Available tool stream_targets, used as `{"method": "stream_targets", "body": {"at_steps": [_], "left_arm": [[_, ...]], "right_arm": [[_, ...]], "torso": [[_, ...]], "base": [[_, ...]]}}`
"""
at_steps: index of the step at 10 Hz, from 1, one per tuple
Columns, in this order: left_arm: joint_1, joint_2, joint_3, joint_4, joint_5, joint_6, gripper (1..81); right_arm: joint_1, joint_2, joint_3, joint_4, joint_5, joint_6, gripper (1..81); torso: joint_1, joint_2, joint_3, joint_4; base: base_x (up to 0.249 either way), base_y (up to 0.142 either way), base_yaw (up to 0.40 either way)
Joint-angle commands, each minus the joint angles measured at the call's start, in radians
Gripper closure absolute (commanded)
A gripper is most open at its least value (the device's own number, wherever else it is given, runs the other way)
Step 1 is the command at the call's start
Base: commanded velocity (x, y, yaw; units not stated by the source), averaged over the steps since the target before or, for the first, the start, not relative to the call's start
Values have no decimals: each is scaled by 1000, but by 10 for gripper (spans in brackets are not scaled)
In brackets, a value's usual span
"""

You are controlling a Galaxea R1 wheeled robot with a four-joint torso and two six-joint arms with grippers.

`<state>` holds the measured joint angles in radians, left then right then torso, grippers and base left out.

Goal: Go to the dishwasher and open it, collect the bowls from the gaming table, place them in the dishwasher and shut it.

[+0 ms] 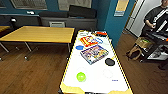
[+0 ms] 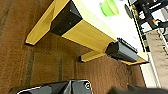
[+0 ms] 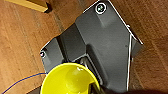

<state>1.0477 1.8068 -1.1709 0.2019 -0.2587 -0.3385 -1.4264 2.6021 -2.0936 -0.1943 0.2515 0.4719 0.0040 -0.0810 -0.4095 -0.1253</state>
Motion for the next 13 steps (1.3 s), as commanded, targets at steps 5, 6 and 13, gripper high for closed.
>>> {"method": "stream_targets", "body": {"at_steps": [5,6,13], "left_arm": [[-496,26,24,-62,452,-321,10],[-511,43,5,-62,438,-356,10],[-551,220,-211,-47,259,-531,10]], "right_arm": [[19,104,-130,-34,-103,-1,811],[20,107,-132,-34,-106,1,811],[30,120,-132,-33,-107,4,811]], "torso": [[0,0,0,0],[0,0,0,0],[0,0,0,0]], "base": [[0,0,0],[0,0,0],[0,0,0]]}}
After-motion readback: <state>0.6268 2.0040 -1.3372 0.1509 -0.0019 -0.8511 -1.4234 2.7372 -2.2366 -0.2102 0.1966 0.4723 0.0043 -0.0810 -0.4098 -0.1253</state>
